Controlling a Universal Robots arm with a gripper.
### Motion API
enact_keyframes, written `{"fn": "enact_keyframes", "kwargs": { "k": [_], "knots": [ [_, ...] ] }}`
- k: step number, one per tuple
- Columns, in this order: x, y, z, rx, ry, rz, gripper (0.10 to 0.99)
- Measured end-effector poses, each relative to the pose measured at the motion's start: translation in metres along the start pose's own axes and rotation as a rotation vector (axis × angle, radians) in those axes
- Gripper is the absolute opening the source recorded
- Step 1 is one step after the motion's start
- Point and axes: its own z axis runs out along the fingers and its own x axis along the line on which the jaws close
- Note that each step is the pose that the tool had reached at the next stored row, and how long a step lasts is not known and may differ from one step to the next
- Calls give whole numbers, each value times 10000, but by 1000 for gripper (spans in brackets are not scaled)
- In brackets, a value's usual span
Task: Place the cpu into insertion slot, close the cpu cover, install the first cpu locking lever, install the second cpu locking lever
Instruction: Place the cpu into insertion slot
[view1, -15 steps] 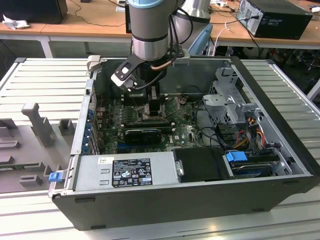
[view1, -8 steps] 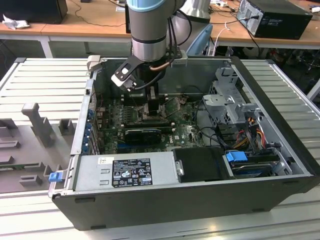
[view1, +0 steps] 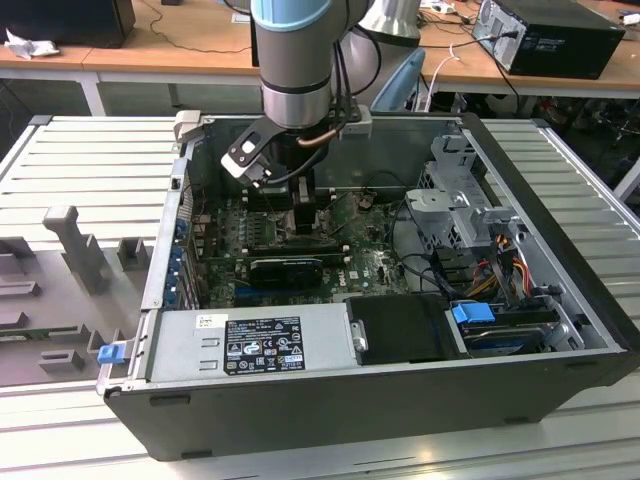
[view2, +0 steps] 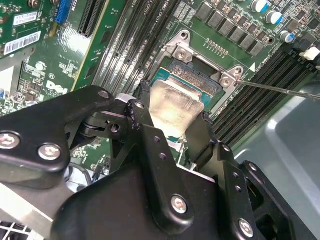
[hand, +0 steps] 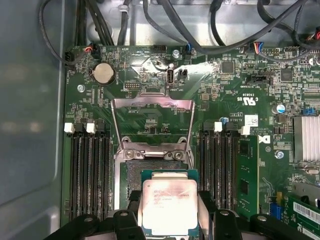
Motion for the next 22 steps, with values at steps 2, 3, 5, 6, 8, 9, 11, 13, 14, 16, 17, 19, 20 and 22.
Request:
{"fn": "enact_keyframes", "kwargs": {
  "k": [2,3,5,6,8,9,11,13,14,16,17,19,20,22],
  "knots": [
    [0,-5,7,3,-1,2,529],
    [0,-6,8,3,-2,1,529],
    [0,-12,14,3,0,1,529],
    [0,-13,17,2,1,0,529],
    [0,-19,27,2,1,2,529],
    [-1,-23,35,3,0,1,529],
    [0,-29,50,4,1,2,529],
    [4,-30,67,18,0,0,529],
    [12,-32,77,28,-1,2,529],
    [38,-33,105,47,0,2,529],
    [58,-35,128,66,-1,18,529],
    [77,-26,160,104,-9,133,529],
    [78,-17,168,122,-10,152,529],
    [84,17,204,177,-11,160,529]
  ]
}}
